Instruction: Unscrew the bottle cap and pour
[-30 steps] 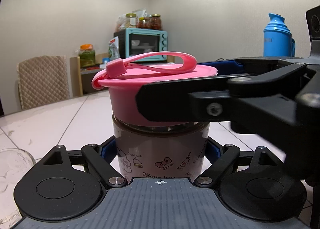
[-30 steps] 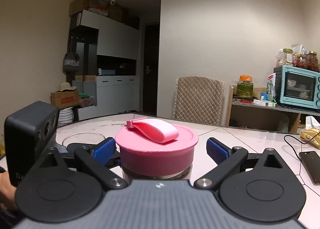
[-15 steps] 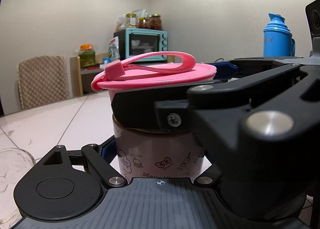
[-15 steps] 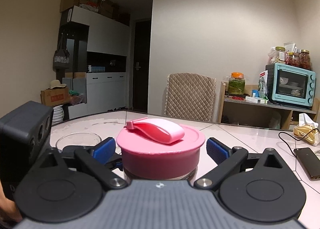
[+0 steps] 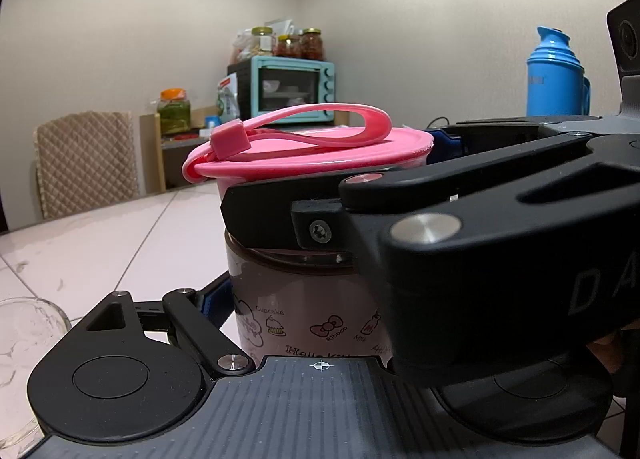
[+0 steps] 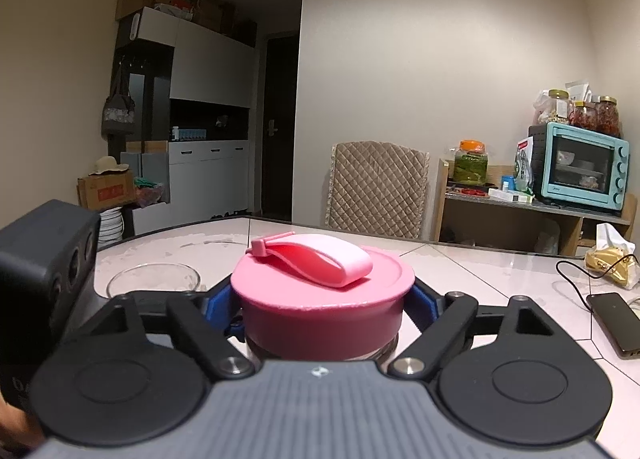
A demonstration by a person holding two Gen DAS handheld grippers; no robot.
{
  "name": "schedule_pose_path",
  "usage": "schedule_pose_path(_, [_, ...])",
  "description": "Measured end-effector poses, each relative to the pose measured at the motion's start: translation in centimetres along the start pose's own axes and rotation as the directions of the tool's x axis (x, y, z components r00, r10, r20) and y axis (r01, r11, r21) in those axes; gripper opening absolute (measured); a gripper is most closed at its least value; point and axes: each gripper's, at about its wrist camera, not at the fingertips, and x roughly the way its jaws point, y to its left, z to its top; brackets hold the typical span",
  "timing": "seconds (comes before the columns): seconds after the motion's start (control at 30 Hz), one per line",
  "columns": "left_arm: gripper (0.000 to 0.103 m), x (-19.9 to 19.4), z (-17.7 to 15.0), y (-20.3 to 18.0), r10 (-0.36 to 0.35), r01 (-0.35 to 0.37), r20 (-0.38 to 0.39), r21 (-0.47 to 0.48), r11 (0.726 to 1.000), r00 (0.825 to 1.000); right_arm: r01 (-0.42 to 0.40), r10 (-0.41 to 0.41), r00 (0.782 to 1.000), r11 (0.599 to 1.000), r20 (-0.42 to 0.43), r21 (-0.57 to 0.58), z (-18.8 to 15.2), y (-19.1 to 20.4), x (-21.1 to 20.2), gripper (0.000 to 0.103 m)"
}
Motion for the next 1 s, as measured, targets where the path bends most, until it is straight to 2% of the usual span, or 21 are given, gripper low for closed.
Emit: schedule_pose_path(1.0, [0.090, 0.01, 0.09, 0.01, 0.000, 0.000, 0.000, 0.000, 1.000, 1.000, -0.046, 0.046, 0.999, 0.999, 0.022, -0.006, -0.22, -0.56, -0.33, 0.085])
